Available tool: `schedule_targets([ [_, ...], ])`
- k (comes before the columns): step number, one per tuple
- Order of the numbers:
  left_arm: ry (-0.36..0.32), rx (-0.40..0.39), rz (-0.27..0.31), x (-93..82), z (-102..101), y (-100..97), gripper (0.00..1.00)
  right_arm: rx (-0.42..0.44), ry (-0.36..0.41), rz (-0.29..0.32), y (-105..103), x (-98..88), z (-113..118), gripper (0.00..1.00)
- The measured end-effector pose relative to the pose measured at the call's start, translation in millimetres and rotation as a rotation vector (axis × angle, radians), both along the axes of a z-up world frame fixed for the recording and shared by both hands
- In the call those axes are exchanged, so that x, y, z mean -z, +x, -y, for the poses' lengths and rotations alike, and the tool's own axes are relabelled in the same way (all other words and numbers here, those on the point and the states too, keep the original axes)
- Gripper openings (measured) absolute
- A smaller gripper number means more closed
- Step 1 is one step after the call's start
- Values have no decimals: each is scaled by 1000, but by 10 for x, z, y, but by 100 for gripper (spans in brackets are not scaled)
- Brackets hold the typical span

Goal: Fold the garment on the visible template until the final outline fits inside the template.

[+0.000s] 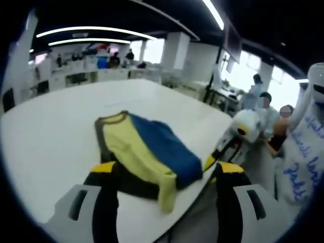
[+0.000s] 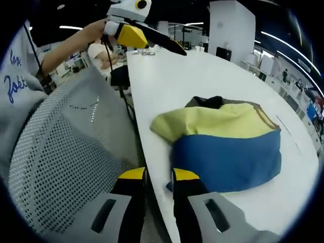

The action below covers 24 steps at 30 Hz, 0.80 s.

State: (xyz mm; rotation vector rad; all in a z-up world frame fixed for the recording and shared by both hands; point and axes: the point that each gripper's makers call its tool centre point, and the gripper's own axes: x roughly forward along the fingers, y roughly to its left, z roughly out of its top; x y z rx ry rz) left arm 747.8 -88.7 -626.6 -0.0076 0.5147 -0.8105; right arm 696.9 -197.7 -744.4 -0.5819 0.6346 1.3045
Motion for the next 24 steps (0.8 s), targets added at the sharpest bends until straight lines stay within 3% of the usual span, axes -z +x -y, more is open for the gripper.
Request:
schedule_targets([
  [3,3,0,-5,15,-7,-10,74,-5,-25,15,46,68,18,20],
  [11,7,6,-24,65,4,-13,72,-18,-23,-38,81,171,-74,18],
  [19,12,-6,-28,53,-31,8,72,-20,-61,-21,176,274,-48,24],
  [24,17,5,-29,52,-1,5,72,-3,-88,8,285,322,-45,20],
])
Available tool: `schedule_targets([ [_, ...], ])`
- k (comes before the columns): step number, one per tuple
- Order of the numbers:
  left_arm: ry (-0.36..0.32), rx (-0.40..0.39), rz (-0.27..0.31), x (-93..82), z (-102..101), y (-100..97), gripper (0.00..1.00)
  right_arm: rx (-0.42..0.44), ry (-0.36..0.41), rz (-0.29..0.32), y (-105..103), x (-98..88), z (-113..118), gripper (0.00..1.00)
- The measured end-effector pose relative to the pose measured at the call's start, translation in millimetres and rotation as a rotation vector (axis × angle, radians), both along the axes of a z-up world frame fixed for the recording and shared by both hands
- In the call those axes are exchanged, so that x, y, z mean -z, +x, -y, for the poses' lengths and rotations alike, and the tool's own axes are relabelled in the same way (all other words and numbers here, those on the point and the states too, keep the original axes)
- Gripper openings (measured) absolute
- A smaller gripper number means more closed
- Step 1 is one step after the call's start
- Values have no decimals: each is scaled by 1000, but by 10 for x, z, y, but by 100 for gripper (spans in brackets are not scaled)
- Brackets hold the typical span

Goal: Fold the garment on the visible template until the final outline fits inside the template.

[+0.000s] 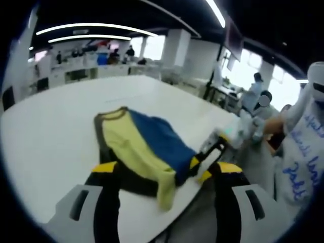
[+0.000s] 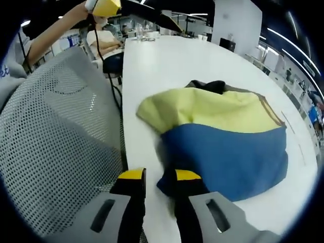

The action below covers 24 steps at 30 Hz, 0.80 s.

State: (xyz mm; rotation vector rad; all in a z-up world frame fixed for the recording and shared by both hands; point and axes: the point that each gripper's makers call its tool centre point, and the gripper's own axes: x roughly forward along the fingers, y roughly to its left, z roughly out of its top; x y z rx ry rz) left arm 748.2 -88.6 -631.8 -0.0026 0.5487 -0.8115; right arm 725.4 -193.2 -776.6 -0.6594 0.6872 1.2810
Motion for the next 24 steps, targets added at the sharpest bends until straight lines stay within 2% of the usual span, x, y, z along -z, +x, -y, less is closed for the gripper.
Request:
schedule_targets([
  [5,2,10,-5,5,18,-7,71,0,-13,1,38,27,-3,19],
  [9,2,11,-11,8,11,3,71,-4,-28,35,90,34,14,13],
  [17,3,7,-18,25,-10,6,72,4,-29,37,115,49,43,8],
  [19,7,10,-21,27,-12,-2,72,4,-43,65,140,56,61,4],
  [24,17,10,-19,22,-19,-12,73,10,-40,55,127,60,48,3],
])
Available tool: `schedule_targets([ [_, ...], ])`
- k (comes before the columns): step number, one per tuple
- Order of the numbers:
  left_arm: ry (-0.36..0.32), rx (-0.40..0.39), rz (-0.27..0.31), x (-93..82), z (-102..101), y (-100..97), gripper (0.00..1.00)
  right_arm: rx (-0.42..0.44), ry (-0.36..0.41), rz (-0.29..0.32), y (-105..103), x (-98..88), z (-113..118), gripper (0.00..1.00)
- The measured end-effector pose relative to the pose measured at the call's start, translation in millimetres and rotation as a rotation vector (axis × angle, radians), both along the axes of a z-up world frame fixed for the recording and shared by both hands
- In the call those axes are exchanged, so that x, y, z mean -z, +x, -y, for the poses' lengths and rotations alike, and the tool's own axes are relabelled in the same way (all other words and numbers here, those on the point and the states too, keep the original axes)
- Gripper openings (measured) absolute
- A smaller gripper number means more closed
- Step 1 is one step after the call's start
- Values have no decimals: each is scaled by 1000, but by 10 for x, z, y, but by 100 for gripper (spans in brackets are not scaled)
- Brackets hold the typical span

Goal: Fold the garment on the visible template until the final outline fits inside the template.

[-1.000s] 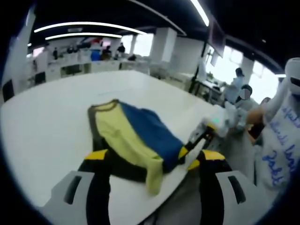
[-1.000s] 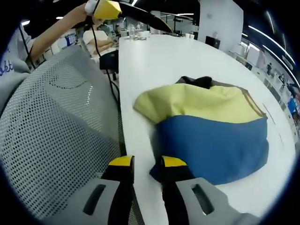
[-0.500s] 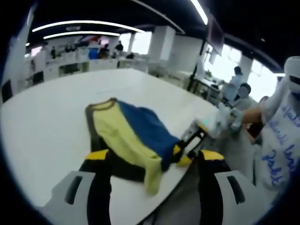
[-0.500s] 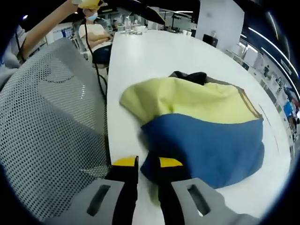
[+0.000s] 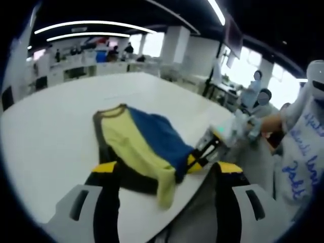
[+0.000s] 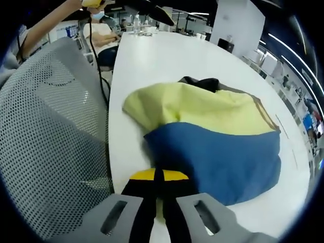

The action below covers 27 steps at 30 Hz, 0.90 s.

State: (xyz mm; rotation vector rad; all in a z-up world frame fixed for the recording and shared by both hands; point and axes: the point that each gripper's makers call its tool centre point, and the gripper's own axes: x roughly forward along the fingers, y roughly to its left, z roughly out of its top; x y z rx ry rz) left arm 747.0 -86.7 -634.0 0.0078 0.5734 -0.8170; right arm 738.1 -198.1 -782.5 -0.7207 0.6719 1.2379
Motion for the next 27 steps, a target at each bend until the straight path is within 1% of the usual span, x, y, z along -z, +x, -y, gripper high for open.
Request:
schedule_targets([
  [4,6,3,3,-7,4,-8,73,38,17,-33,17,-6,-5,2],
  [8,13,6,1,-10,4,-24,73,21,12,-22,-41,-54,-31,2],
  [12,15,-3,10,-36,-5,-22,75,33,63,-7,3,-247,-85,2],
  [14,17,-10,4,-37,-11,-25,74,42,86,-4,35,-327,-98,2],
  [17,23,-11,6,-43,-13,-31,74,59,116,6,96,-463,-76,2],
  [20,22,-15,12,-64,-8,-32,75,73,136,16,146,-545,-55,2],
  [22,27,-13,16,-75,1,-36,76,98,171,-4,179,-622,-41,2],
  [27,37,-1,20,-93,26,-59,77,122,185,33,276,-758,42,2],
])
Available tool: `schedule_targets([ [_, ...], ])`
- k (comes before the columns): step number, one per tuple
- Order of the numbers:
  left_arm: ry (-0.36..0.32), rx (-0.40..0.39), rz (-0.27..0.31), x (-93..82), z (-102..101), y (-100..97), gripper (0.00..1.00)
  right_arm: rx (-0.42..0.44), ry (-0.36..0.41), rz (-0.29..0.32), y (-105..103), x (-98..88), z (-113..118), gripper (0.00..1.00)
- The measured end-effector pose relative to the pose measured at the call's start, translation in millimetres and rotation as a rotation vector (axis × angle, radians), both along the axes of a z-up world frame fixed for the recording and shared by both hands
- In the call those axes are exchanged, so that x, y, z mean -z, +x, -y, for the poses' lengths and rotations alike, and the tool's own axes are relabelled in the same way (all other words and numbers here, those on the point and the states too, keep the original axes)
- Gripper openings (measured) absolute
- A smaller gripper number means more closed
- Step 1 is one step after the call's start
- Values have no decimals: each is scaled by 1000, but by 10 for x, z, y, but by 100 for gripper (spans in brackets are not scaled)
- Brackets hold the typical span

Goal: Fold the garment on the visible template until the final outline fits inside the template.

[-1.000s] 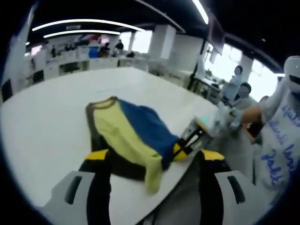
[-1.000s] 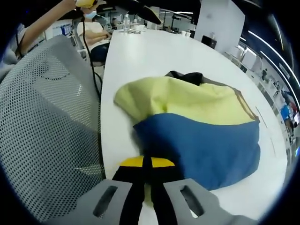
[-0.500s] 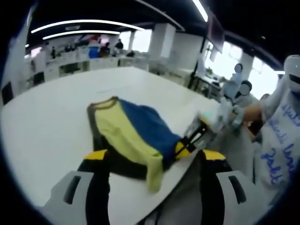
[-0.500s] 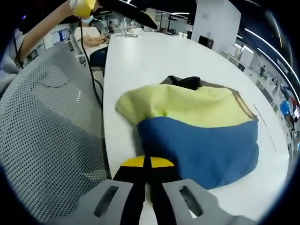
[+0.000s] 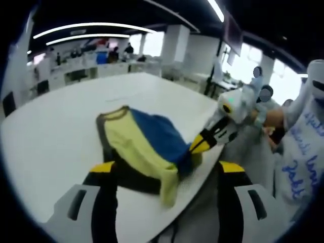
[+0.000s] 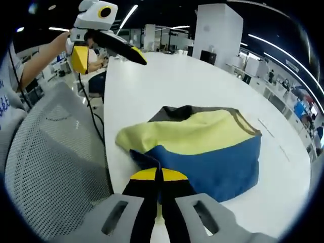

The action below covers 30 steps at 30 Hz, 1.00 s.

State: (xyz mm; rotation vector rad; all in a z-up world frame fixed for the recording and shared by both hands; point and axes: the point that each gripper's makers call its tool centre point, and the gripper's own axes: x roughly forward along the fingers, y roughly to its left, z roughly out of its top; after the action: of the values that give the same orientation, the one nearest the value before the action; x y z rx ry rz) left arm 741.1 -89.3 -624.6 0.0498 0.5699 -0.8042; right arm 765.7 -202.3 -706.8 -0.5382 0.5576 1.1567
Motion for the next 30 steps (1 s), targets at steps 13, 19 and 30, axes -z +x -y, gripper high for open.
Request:
schedule_targets([
  [13,23,7,17,-57,39,-17,80,81,85,95,239,-478,155,2],
  [19,27,10,22,-84,53,-27,81,149,152,114,400,-700,263,1],
  [30,33,12,29,-135,53,-25,84,259,163,173,764,-919,676,1],
])
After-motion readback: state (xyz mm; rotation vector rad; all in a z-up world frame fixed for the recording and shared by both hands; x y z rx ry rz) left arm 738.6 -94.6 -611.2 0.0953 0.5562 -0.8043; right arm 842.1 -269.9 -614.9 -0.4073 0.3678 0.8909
